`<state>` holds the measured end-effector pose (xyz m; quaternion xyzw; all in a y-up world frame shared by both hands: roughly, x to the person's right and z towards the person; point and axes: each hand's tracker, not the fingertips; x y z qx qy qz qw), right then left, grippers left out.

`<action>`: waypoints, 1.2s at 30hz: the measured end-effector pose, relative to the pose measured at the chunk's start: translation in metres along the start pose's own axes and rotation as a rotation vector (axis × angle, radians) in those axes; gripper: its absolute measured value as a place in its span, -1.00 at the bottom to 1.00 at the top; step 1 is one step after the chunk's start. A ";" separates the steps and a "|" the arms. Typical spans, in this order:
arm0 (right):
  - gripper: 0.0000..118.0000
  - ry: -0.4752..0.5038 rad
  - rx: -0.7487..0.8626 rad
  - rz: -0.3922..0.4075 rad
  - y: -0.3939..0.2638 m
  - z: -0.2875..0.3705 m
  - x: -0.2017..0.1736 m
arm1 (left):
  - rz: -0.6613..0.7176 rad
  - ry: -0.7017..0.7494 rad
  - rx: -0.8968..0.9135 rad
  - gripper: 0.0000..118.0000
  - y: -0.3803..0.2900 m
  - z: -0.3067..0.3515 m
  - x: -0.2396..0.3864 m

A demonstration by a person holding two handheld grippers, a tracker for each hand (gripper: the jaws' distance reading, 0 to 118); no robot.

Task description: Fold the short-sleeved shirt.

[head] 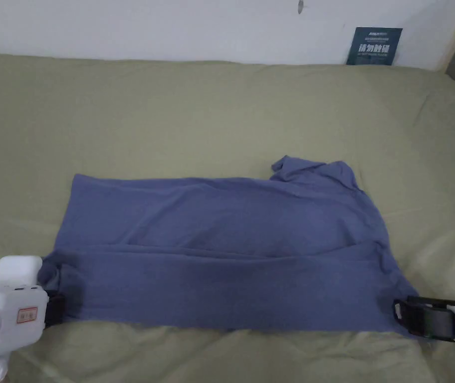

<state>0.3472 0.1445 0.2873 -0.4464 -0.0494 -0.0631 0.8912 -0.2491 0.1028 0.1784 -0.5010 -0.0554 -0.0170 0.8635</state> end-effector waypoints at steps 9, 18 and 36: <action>-0.99 -0.015 -0.052 0.046 -0.036 -0.014 -0.006 | 0.025 -0.002 0.006 -0.85 -0.004 0.014 -0.001; -0.99 -0.025 0.034 0.035 -0.058 0.054 -0.010 | 0.020 -0.008 0.065 -0.85 -0.029 0.062 -0.007; 1.00 0.013 -0.008 -0.041 -0.131 0.101 -0.035 | 0.122 -0.048 0.046 0.91 -0.114 0.106 -0.051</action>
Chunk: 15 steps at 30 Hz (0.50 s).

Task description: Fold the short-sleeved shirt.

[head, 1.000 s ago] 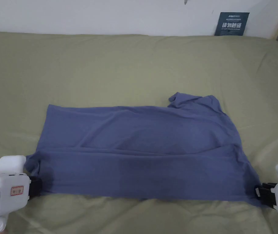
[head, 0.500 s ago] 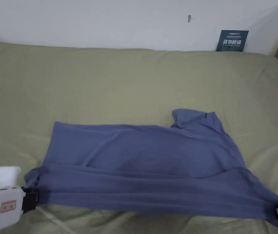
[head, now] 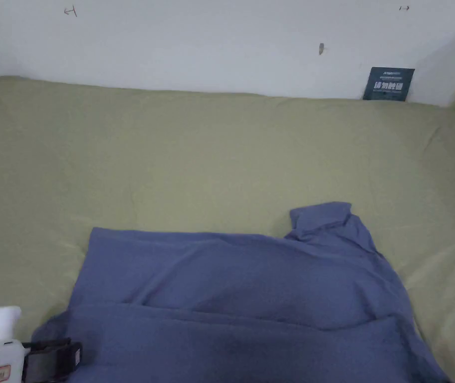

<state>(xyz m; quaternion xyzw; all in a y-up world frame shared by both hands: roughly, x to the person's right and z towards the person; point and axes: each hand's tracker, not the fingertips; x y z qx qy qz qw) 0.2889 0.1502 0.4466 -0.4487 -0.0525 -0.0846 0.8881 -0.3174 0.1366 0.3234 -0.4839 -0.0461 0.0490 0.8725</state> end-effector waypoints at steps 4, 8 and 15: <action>0.60 0.006 0.047 -0.002 0.041 0.001 -0.008 | -0.011 0.018 0.054 0.74 0.026 0.017 0.007; -1.00 -0.018 0.107 -0.013 0.050 0.002 0.007 | -0.028 0.026 0.080 -0.99 0.058 0.006 0.018; -1.00 -0.048 0.127 0.002 0.107 -0.055 0.026 | 0.005 0.008 0.050 -0.99 0.134 -0.064 0.034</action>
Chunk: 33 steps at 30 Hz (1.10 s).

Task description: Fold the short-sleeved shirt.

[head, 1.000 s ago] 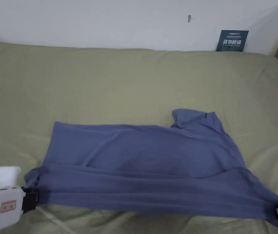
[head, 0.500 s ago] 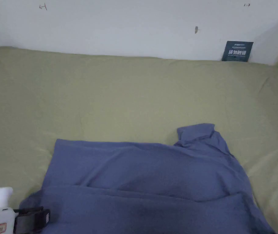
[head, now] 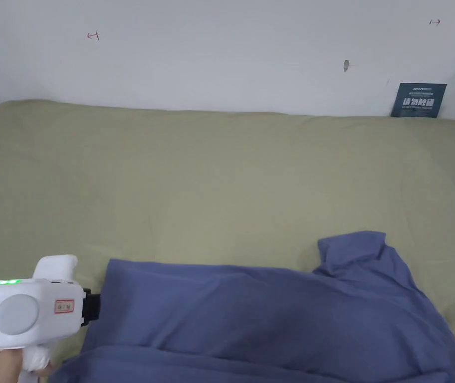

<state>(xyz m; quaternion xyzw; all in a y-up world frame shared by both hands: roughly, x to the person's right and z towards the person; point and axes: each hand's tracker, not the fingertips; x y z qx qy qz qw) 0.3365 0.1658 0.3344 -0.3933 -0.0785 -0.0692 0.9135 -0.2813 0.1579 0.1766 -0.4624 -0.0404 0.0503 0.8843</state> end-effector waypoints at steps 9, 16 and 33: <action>-1.00 0.002 -0.085 0.017 0.028 -0.041 -0.016 | -0.011 0.085 -0.064 0.27 0.067 -0.103 -0.005; -1.00 -0.008 -0.126 0.046 0.026 -0.060 -0.033 | -0.047 0.159 -0.136 0.85 0.064 -0.136 -0.001; 0.74 -0.037 -0.290 0.179 0.102 -0.185 -0.029 | -0.103 0.097 -0.119 -1.00 0.061 -0.112 0.016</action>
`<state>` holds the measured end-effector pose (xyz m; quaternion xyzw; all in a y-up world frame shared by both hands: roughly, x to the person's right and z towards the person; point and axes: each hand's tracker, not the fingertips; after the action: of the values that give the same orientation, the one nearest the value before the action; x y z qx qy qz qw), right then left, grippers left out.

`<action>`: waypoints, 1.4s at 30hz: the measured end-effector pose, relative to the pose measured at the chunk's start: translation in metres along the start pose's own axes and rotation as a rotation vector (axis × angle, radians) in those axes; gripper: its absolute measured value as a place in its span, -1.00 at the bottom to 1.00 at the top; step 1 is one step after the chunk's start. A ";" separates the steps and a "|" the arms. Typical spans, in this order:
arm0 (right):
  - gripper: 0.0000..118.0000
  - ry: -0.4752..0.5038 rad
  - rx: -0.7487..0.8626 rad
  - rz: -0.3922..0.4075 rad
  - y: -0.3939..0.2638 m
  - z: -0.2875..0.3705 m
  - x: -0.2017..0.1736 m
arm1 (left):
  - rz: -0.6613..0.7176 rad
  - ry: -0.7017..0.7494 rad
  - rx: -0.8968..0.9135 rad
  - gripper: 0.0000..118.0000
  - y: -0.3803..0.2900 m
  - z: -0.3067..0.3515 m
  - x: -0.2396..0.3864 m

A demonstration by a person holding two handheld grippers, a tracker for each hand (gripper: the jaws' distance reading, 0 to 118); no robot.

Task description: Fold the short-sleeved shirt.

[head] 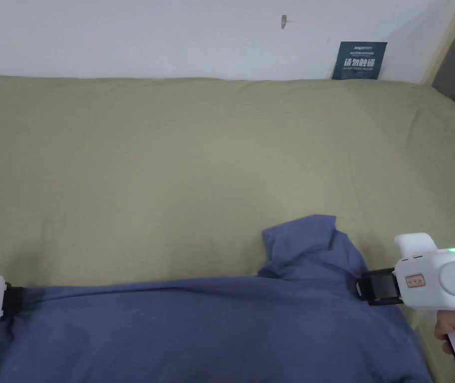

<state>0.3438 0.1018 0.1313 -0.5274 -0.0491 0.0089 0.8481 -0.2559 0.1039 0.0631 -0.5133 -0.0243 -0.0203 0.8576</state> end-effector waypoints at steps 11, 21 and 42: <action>-1.00 0.046 0.132 0.029 -0.011 0.055 -0.016 | -0.026 0.001 0.060 -1.00 -0.004 0.036 -0.008; -1.00 0.115 0.294 -0.017 -0.075 0.174 -0.006 | 0.008 -0.087 0.177 -1.00 -0.061 0.131 -0.040; -1.00 0.148 0.245 -0.068 -0.273 0.189 -0.010 | 0.026 -0.111 0.191 -0.97 -0.232 0.170 -0.058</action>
<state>0.3061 0.1488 0.4583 -0.4173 -0.0028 -0.0530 0.9072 -0.3307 0.1443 0.3440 -0.4297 -0.0670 0.0219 0.9002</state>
